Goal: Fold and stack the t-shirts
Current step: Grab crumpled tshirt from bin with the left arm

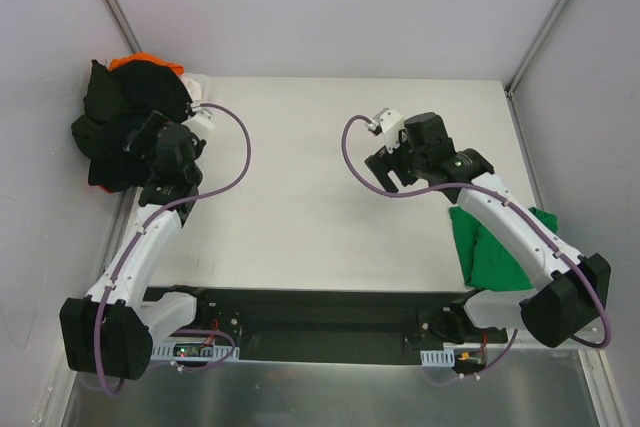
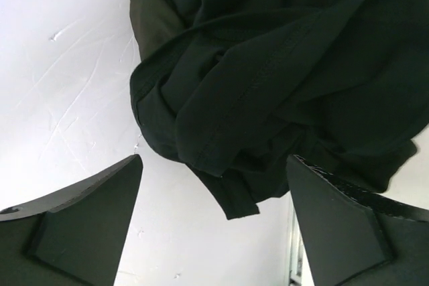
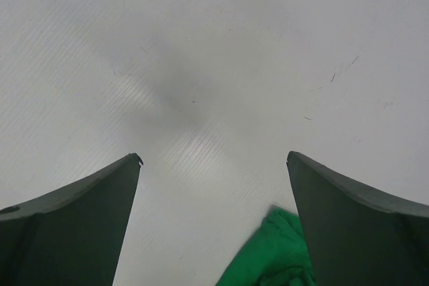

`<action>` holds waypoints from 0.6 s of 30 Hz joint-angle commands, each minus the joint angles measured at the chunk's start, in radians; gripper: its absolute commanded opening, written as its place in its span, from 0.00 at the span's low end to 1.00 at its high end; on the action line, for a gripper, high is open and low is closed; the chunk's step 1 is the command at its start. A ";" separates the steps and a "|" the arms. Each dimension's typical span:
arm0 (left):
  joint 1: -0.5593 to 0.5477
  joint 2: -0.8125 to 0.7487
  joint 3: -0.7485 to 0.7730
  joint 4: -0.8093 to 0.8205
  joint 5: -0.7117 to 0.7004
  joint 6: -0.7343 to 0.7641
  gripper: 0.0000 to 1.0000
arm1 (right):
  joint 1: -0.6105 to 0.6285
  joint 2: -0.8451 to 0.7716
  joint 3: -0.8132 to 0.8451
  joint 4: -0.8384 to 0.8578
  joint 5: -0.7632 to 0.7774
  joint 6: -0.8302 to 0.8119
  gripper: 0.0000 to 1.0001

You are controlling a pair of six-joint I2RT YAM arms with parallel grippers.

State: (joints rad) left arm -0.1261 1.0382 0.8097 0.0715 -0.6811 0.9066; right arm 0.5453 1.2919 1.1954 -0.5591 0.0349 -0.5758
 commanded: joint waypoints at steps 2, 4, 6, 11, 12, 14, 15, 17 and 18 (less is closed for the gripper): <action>0.060 0.072 0.075 0.045 0.038 0.018 0.83 | -0.004 -0.008 0.030 -0.010 -0.026 0.008 0.96; 0.085 0.114 0.103 0.066 0.049 0.032 0.81 | -0.004 -0.005 0.030 -0.010 -0.064 0.008 0.96; 0.108 0.155 0.120 0.077 0.061 0.040 0.74 | -0.004 0.000 0.033 -0.016 -0.069 0.008 0.96; 0.120 0.203 0.178 0.085 0.077 0.037 0.45 | -0.005 0.007 0.035 -0.024 -0.079 0.005 0.96; 0.120 0.206 0.186 0.085 0.081 0.037 0.37 | -0.004 0.012 0.038 -0.025 -0.081 0.005 0.96; 0.120 0.214 0.189 0.085 0.081 0.035 0.17 | -0.004 0.014 0.038 -0.028 -0.084 0.005 0.96; 0.120 0.221 0.190 0.085 0.081 0.035 0.10 | -0.005 0.017 0.039 -0.028 -0.089 0.004 0.96; 0.120 0.230 0.190 0.086 0.078 0.028 0.00 | -0.004 0.018 0.039 -0.031 -0.092 0.002 0.96; 0.120 0.232 0.192 0.088 0.080 0.023 0.00 | -0.004 0.020 0.040 -0.032 -0.092 0.001 0.96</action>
State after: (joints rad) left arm -0.0113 1.2587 0.9623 0.1204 -0.6106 0.9375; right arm 0.5449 1.3083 1.1965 -0.5842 -0.0288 -0.5762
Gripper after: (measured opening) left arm 0.018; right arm 0.963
